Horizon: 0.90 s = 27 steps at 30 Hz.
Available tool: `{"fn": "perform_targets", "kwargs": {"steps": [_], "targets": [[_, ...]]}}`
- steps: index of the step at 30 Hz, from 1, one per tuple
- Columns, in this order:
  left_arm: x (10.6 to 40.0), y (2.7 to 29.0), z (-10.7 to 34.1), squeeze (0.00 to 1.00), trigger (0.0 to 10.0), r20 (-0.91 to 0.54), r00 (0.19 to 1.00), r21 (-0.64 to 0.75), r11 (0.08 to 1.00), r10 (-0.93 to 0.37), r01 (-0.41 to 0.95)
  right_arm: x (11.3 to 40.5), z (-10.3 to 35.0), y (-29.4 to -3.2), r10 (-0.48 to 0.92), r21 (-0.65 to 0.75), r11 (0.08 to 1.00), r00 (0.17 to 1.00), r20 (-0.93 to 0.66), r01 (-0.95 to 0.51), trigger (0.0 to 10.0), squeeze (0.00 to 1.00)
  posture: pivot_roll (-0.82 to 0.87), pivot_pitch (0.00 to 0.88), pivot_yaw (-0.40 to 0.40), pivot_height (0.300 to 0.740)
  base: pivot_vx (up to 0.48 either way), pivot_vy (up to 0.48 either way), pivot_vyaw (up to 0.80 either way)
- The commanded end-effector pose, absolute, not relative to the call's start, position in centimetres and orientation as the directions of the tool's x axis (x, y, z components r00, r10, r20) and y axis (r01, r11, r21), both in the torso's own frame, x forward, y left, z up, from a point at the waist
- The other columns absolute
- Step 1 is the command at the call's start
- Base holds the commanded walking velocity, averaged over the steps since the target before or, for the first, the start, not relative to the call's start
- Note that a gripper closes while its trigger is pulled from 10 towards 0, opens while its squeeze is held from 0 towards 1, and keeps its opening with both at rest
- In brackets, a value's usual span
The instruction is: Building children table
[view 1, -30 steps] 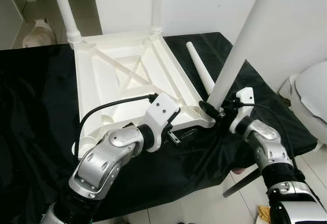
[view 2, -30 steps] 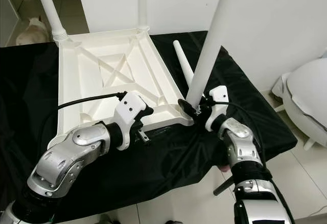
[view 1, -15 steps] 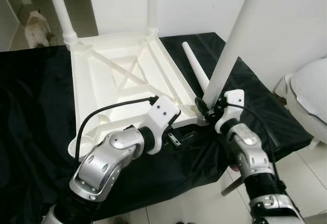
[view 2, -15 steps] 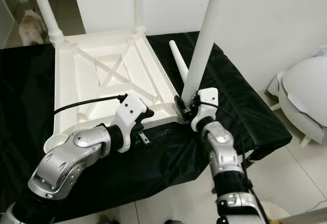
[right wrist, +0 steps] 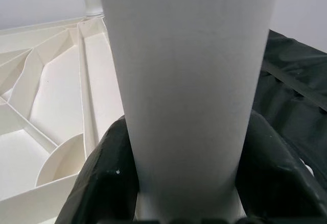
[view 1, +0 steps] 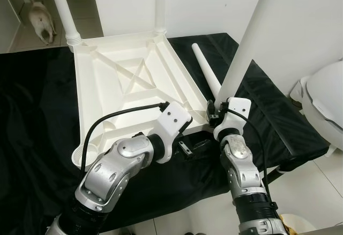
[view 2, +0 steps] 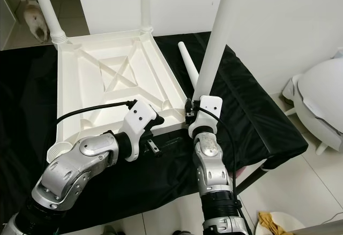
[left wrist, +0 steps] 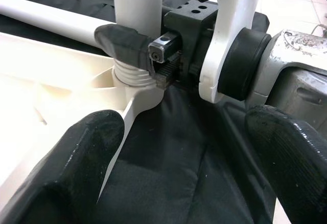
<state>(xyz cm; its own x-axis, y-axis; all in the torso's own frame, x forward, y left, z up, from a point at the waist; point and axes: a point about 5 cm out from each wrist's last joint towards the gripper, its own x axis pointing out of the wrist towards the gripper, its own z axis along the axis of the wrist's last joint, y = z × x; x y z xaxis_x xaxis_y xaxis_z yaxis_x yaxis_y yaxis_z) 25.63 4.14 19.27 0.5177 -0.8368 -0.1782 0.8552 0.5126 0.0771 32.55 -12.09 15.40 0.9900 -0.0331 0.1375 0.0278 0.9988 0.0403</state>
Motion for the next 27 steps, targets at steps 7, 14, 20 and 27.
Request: {"fn": "perform_targets", "kwargs": {"steps": [7,14,20,27], "targets": [[25.7,3.9,19.0,0.00,10.0,-0.189,0.501,0.078,0.496,-0.845,0.865,32.3,15.0,-12.6,-0.047,0.022,0.999,0.994,0.097,0.045,10.0,0.33,-0.03,0.046,-0.018,0.740,0.000,0.000,0.00],[25.6,3.7,18.9,0.00,10.0,-0.186,0.498,0.076,0.493,-0.847,0.867,32.4,15.6,-13.4,0.038,0.064,0.997,0.993,0.115,-0.045,10.0,1.00,-0.04,0.041,-0.022,0.740,0.000,0.000,0.00],[25.6,3.6,18.9,0.00,10.0,-0.186,0.488,0.078,0.482,-0.853,0.873,32.8,16.4,-14.3,0.231,0.027,0.971,0.964,0.133,-0.236,10.0,0.00,-0.05,0.039,-0.018,0.740,0.000,0.000,0.00],[25.6,3.6,19.0,0.00,10.0,-0.187,0.487,0.081,0.480,-0.853,0.873,32.6,16.6,-15.9,0.367,-0.075,0.930,0.921,0.129,-0.360,10.0,0.00,-0.05,0.039,-0.018,0.740,0.000,0.000,0.00]]}}
